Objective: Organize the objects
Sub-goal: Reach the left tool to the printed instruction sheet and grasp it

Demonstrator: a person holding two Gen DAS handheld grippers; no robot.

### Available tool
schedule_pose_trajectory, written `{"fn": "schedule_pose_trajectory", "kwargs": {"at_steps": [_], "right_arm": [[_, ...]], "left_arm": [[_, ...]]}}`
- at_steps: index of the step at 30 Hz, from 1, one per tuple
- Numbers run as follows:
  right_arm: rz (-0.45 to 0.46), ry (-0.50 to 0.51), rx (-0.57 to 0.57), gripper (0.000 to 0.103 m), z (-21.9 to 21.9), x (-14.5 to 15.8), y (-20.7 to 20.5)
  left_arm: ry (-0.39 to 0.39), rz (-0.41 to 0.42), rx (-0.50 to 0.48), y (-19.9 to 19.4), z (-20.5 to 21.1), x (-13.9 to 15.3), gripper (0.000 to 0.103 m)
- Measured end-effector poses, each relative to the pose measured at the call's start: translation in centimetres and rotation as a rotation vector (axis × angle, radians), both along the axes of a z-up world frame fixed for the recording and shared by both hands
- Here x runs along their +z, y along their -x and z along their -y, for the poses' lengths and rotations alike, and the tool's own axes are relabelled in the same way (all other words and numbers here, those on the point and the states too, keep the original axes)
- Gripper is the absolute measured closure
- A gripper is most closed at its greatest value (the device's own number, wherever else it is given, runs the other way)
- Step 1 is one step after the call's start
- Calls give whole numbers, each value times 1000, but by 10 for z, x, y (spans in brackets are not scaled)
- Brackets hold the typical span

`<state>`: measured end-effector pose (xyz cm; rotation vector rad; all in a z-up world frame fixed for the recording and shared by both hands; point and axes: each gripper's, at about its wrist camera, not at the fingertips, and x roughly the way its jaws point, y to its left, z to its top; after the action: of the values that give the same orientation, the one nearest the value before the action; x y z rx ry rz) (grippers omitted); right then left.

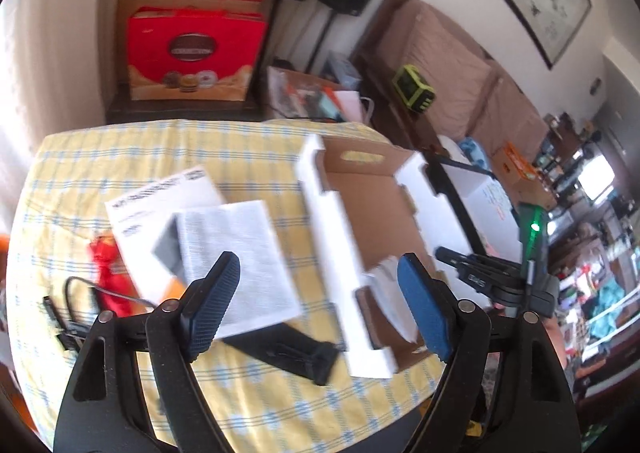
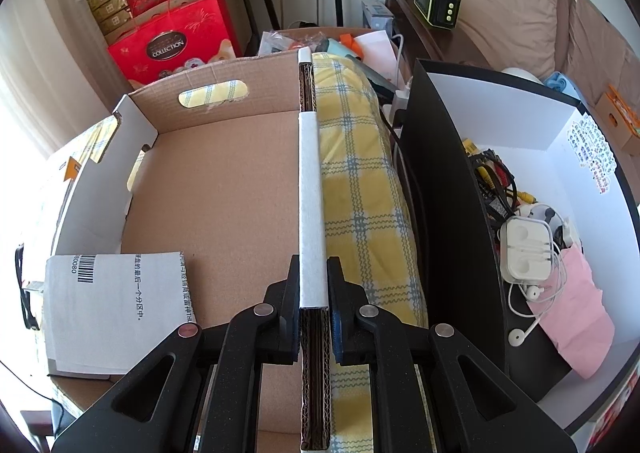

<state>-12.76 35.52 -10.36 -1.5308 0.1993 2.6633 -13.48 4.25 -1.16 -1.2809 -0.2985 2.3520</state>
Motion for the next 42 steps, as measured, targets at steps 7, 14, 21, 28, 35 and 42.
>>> {"fn": "schedule_pose_trajectory", "kwargs": {"at_steps": [7, 14, 21, 28, 35, 42], "right_arm": [[0, 0, -1, 93, 0, 0, 0], [6, -3, 0, 93, 0, -3, -1], [12, 2, 1, 93, -1, -4, -2], [18, 3, -4, 93, -1, -5, -2], [25, -2, 0, 93, -1, -7, -3], [25, -1, -1, 92, -1, -6, -2]], "left_arm": [[53, 64, 128, 23, 55, -22, 22], [14, 109, 103, 20, 57, -40, 22], [103, 75, 52, 13, 20, -35, 22], [241, 106, 50, 28, -21, -46, 22], [302, 114, 92, 37, -35, -52, 20], [443, 88, 135, 39, -49, -60, 19]]}}
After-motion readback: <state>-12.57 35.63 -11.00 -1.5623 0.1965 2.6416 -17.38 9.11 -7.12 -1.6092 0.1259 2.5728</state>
